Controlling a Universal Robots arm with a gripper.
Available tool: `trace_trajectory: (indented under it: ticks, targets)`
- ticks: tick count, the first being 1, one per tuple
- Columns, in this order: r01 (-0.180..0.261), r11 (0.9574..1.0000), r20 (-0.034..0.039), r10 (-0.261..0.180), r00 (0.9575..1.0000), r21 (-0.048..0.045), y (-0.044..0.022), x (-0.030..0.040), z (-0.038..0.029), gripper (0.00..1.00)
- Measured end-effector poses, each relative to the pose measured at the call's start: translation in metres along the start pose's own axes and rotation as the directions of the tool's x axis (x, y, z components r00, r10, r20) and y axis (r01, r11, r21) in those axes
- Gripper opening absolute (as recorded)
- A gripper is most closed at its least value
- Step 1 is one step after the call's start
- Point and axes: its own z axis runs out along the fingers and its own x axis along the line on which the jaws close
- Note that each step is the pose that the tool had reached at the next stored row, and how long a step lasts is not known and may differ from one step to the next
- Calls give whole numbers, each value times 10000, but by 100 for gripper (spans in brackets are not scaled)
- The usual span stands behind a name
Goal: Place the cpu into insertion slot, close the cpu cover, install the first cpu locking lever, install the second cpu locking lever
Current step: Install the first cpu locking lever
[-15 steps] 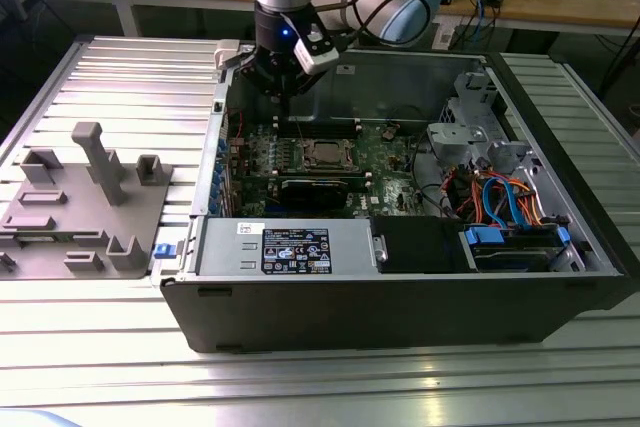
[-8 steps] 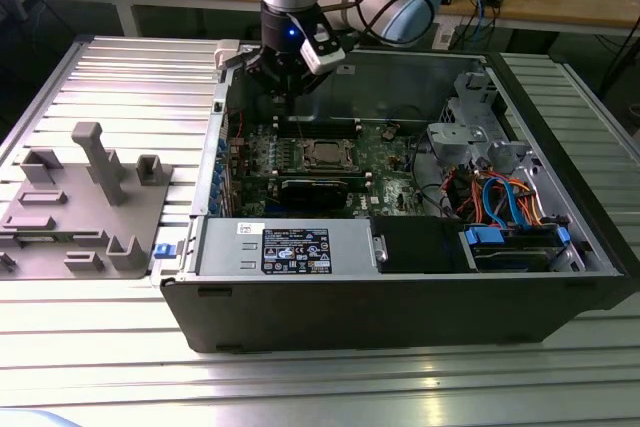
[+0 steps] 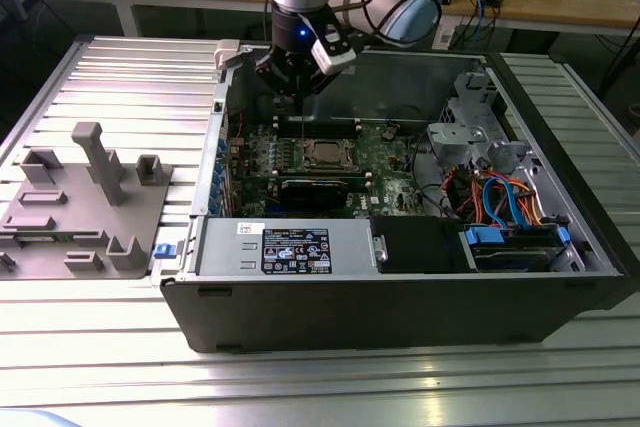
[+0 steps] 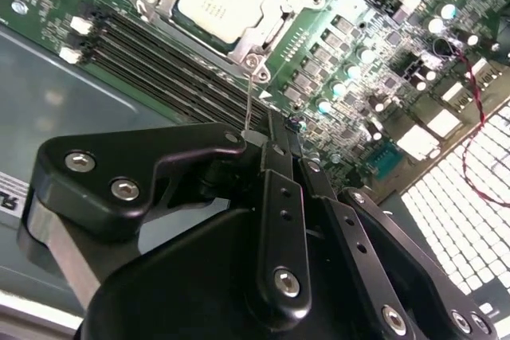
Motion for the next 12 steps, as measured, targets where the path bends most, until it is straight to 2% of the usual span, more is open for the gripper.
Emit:
trace_trajectory:
  ticks: [8,11,12]
  targets:
    - [2,10000,-50,-2,10000,-4,-10,-147,2,11]
    - [2,10000,-64,-2,10000,-49,-10,-166,13,11]
    - [0,10000,-68,-1,10000,-90,-11,-170,17,11]
